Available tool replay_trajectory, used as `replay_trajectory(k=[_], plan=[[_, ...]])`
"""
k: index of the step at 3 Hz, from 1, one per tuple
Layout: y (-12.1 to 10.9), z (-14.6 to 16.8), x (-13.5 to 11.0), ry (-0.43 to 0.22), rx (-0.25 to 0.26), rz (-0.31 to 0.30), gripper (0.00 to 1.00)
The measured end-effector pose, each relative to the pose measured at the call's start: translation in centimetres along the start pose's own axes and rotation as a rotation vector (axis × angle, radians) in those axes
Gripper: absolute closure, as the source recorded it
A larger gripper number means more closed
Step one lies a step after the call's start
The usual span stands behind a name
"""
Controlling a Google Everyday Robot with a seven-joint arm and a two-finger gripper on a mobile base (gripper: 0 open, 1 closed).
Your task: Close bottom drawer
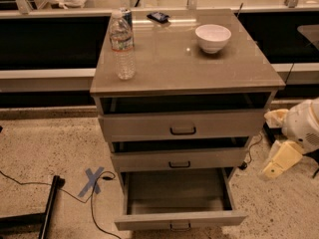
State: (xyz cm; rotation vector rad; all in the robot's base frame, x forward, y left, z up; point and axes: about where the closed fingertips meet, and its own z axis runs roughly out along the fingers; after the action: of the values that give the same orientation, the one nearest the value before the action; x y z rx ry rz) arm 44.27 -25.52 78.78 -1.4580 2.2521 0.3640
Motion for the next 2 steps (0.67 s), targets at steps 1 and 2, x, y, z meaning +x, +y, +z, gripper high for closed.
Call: replay_trajectory(k=[1,2], plan=[[-0.9,-2.2,0.8,-0.055,0.082,0.047,0.00],[-1.8,-1.1,2.3,-0.061,0.078,0.113,0.00]])
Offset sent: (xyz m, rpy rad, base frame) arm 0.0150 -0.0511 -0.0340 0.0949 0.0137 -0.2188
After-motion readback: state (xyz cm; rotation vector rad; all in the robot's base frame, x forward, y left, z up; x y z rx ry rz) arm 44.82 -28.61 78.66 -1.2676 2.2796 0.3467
